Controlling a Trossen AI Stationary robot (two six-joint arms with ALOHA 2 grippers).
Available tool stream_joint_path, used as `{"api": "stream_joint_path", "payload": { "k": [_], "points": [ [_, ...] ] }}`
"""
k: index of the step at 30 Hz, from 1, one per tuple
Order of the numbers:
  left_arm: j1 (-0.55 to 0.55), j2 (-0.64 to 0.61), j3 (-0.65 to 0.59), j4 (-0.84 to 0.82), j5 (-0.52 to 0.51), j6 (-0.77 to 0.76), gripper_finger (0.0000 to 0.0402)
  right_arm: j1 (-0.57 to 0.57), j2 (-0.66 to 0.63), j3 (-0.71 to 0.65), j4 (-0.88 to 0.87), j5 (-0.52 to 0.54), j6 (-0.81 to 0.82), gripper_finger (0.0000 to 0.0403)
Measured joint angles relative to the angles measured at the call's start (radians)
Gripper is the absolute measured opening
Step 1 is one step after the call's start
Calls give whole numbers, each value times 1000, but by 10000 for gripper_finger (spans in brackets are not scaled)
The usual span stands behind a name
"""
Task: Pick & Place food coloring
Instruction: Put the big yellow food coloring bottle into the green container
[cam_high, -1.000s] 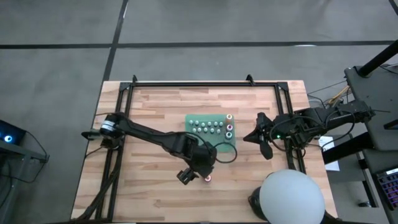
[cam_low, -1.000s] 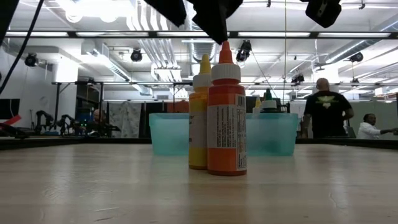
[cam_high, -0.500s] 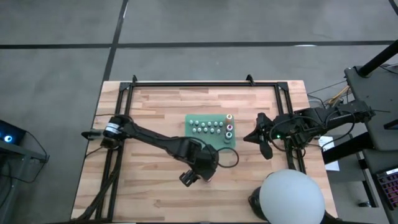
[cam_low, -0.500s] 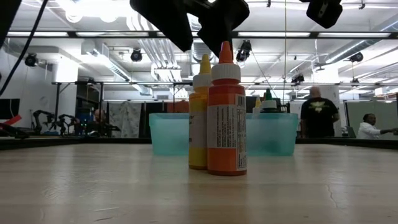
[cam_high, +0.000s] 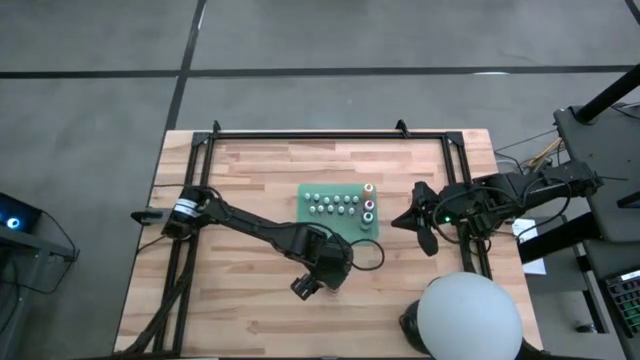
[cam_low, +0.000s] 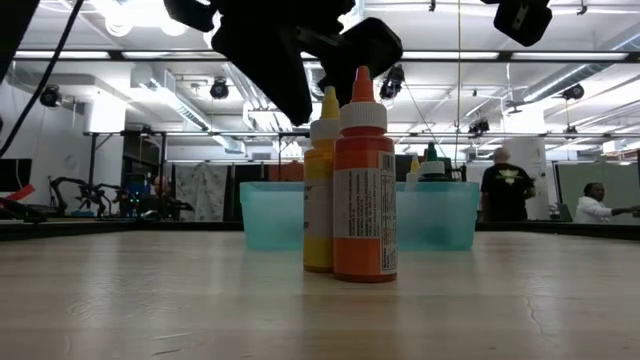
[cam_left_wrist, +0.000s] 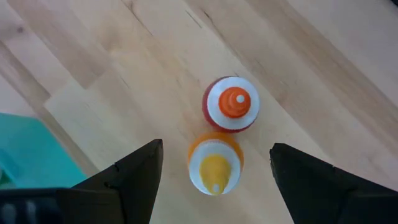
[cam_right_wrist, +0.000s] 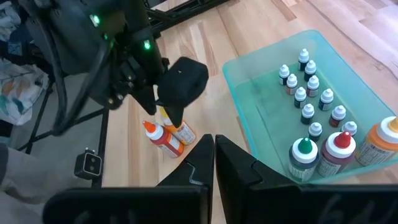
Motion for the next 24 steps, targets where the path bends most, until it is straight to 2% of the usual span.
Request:
{"api": "stream_joint_path", "payload": {
  "k": [8, 18, 24],
  "points": [
    [4, 1, -4, 7, -8, -6, 266, 0, 0, 0, 0, 0, 0, 8],
    [24, 1, -4, 6, -12, -8, 227, 0, 0, 0, 0, 0, 0, 8],
    [26, 1, -4, 5, -12, -9, 221, 0, 0, 0, 0, 0, 0, 8]
  ]
}}
